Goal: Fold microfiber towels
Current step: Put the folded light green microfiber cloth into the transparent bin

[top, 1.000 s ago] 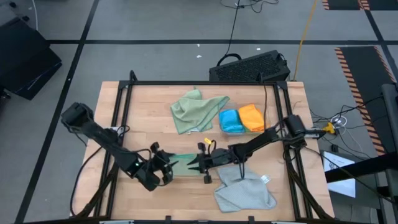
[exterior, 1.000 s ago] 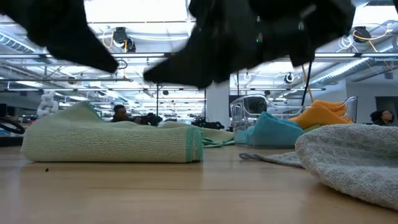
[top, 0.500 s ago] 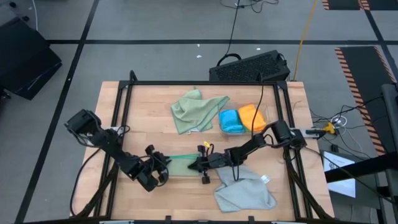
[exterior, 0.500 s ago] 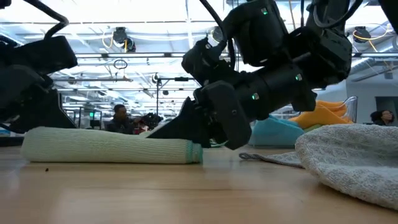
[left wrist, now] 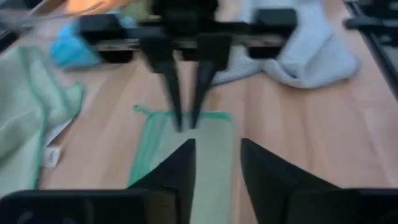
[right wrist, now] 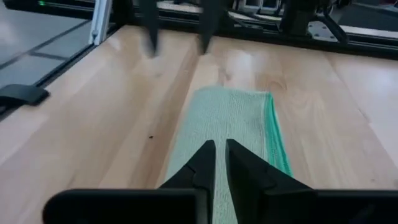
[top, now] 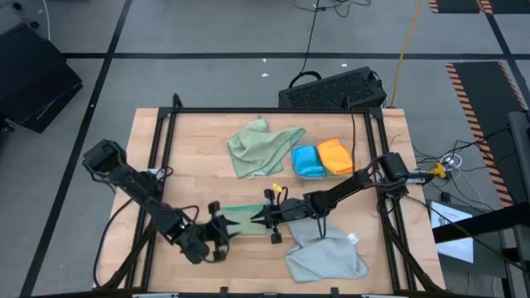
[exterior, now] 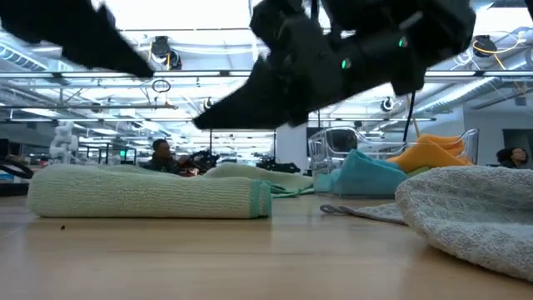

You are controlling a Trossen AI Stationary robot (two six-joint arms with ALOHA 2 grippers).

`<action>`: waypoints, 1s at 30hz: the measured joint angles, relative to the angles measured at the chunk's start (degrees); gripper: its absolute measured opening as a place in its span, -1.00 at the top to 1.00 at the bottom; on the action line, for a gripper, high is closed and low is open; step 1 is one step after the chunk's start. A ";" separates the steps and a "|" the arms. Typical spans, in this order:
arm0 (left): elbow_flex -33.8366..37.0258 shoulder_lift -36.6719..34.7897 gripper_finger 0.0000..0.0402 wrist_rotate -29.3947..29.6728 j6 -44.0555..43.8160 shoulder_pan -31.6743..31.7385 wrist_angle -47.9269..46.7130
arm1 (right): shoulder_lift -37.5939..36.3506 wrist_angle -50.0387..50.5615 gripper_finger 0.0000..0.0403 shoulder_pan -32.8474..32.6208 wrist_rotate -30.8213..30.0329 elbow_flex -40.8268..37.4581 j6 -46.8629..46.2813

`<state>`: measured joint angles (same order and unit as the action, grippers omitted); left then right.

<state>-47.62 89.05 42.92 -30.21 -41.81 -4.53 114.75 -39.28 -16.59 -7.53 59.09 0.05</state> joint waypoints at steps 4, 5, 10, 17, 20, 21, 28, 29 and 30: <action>-5.44 5.89 0.09 -0.38 2.69 0.14 -4.16 | -3.66 10.13 0.79 -0.62 -1.53 0.04 0.00; -7.10 7.56 0.02 -0.33 1.98 0.16 -6.73 | -4.46 13.27 0.78 -0.89 -2.92 0.03 0.01; -15.46 16.77 -0.28 -2.36 -4.55 0.56 -22.87 | -8.72 26.85 0.78 -2.70 -8.74 0.00 -0.56; -24.19 25.60 -0.48 -5.55 -7.06 0.69 -38.46 | -12.67 30.23 0.78 -3.77 -10.67 -2.74 -1.07; -24.30 26.12 -0.46 -7.70 -7.02 1.57 -38.59 | -13.95 29.34 0.78 -3.77 -10.65 -4.92 -1.21; -24.30 26.19 -0.44 -7.72 -7.50 1.81 -38.97 | -14.17 28.68 0.78 -3.77 -10.65 -5.55 -1.29; -24.28 26.22 -0.12 -10.26 -6.04 5.64 -40.24 | -14.86 22.80 0.78 -3.78 -10.47 -9.71 -1.05; -24.26 26.19 -0.05 -11.37 -5.89 6.43 -40.33 | -15.05 22.82 0.78 -3.80 -10.45 -10.09 -1.01; -24.21 26.17 0.03 -12.15 -5.91 7.18 -40.32 | -15.07 22.50 0.78 -3.81 -10.45 -10.35 -0.99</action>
<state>-71.83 115.22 30.77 -36.12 -34.63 -44.84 99.68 -16.78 -20.40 -17.98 48.74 -0.93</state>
